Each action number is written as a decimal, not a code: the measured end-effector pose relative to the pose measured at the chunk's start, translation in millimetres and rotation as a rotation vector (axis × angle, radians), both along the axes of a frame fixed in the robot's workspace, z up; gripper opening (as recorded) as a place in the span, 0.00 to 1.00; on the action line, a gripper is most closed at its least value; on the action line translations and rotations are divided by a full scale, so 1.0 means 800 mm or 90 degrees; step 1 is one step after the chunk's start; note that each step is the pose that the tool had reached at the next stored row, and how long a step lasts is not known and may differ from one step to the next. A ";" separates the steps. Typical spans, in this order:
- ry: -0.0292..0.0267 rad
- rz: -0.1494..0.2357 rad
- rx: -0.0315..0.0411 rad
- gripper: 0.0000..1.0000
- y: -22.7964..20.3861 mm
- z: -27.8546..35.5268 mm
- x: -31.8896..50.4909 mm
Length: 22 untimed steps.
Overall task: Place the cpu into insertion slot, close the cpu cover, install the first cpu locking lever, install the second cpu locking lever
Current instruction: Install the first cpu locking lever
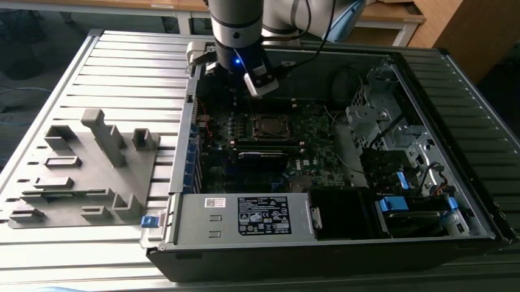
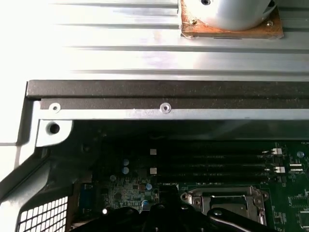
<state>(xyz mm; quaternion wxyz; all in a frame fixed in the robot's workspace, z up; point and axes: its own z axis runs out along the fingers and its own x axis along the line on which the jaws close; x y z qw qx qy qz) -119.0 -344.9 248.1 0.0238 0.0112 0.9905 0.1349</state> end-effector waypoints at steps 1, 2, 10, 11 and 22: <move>0.0000 0.000 0.0000 0.11 0.0003 -0.0002 0.001; 0.0000 0.000 -0.0001 0.11 0.0007 -0.0003 0.002; 0.0000 -0.001 -0.0001 0.11 0.0031 -0.0008 0.018; 0.0000 -0.001 -0.0001 0.11 0.0032 -0.0009 0.021; 0.0000 -0.008 -0.0030 0.11 0.0041 -0.0009 0.049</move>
